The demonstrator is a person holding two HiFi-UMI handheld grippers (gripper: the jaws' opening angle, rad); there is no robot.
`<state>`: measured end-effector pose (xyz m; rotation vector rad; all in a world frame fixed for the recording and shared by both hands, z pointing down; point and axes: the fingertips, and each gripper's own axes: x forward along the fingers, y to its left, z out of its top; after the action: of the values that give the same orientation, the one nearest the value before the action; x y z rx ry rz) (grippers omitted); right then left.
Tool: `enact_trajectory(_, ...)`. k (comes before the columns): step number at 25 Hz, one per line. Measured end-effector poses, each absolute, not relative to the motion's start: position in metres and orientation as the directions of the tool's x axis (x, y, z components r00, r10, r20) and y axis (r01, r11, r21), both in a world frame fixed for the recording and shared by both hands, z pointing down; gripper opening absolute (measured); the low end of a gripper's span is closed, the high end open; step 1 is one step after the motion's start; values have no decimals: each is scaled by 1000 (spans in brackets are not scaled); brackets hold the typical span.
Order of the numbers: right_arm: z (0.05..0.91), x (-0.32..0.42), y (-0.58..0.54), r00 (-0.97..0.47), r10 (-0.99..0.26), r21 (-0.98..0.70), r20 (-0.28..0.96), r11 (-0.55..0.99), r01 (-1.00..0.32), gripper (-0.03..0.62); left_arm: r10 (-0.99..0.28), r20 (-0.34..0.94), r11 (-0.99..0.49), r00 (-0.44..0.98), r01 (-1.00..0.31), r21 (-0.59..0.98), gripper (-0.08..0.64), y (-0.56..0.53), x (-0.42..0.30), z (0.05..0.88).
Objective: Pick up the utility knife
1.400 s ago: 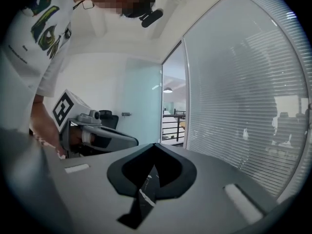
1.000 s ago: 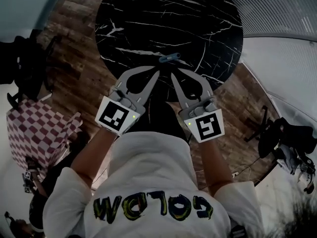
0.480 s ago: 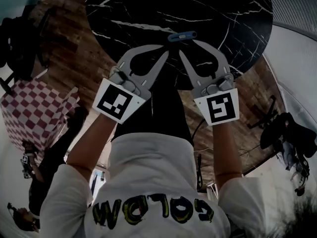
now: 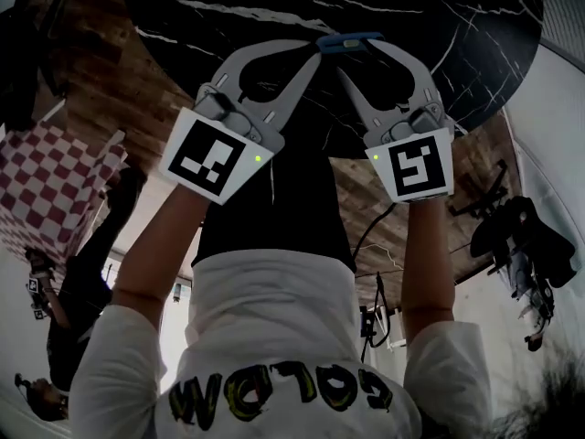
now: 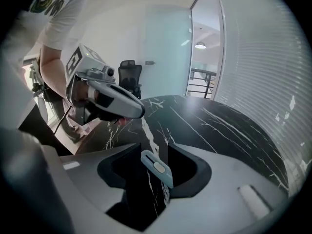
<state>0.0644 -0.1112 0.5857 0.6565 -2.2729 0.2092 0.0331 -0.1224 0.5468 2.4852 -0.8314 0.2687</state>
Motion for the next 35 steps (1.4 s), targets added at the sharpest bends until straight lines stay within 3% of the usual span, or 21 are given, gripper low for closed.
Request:
enact_trajectory(16,650,71,-116,-543,-263,78,797,937,-340,242,-509,340,-666,790,-612,425,2,-125,31,588)
enact_trajectory(23,654,68,-113,-591,-132,-58,796,955,-291,196,-514,346,-654,785,-620,434,2,-123,28,589)
enact_trajectory(26,654,70,-115,-588,-140,-47,797,956,-291,144,-514,348,-653,784,-620,434,2,-123,27,588)
enact_trajectory(35,648,73,-110,-578,-186,-25,794,941,-338,132,-522,348,-652,779,-627,426,2,-126,25,578)
